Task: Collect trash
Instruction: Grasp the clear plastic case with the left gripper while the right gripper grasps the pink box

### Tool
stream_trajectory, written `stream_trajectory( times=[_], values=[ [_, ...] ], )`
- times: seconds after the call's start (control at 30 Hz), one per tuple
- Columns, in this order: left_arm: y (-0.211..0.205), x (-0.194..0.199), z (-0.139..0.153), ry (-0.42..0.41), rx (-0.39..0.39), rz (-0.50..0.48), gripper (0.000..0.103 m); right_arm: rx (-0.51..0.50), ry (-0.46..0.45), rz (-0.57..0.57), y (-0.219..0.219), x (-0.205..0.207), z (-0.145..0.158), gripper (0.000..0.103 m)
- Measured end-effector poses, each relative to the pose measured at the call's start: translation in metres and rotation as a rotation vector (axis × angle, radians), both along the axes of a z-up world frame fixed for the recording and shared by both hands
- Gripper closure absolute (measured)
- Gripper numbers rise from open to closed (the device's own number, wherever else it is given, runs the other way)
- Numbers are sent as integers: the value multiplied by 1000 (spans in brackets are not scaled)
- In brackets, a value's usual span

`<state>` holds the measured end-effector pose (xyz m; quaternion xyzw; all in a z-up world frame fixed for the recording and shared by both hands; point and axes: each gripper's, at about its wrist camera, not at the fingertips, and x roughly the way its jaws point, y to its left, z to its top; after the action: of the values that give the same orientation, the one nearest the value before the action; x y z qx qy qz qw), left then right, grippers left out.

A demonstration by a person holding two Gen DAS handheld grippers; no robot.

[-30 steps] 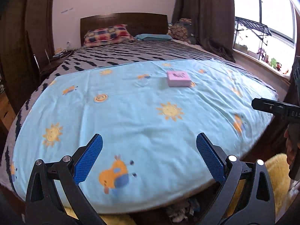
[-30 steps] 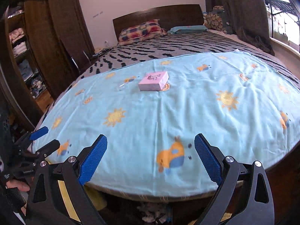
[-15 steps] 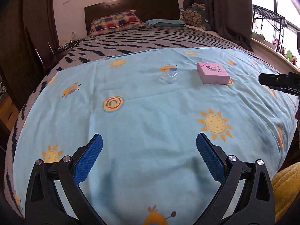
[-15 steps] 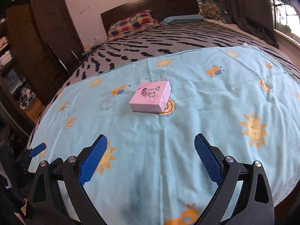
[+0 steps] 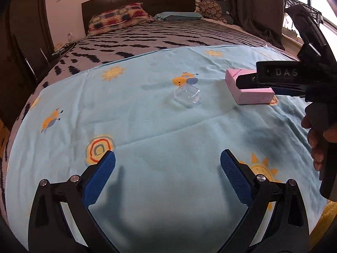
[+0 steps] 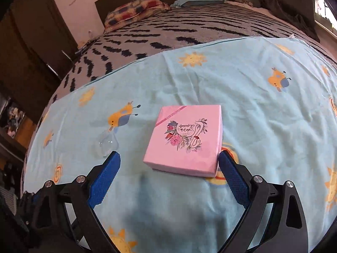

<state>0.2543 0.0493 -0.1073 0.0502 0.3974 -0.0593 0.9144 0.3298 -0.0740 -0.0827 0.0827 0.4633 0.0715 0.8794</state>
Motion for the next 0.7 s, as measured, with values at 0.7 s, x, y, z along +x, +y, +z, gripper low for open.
stream_trajectory(
  times=[0.7],
  values=[
    [-49,95,-4,4,65,-51,34,-50,-122,20,-44,-23,24,19]
  ],
)
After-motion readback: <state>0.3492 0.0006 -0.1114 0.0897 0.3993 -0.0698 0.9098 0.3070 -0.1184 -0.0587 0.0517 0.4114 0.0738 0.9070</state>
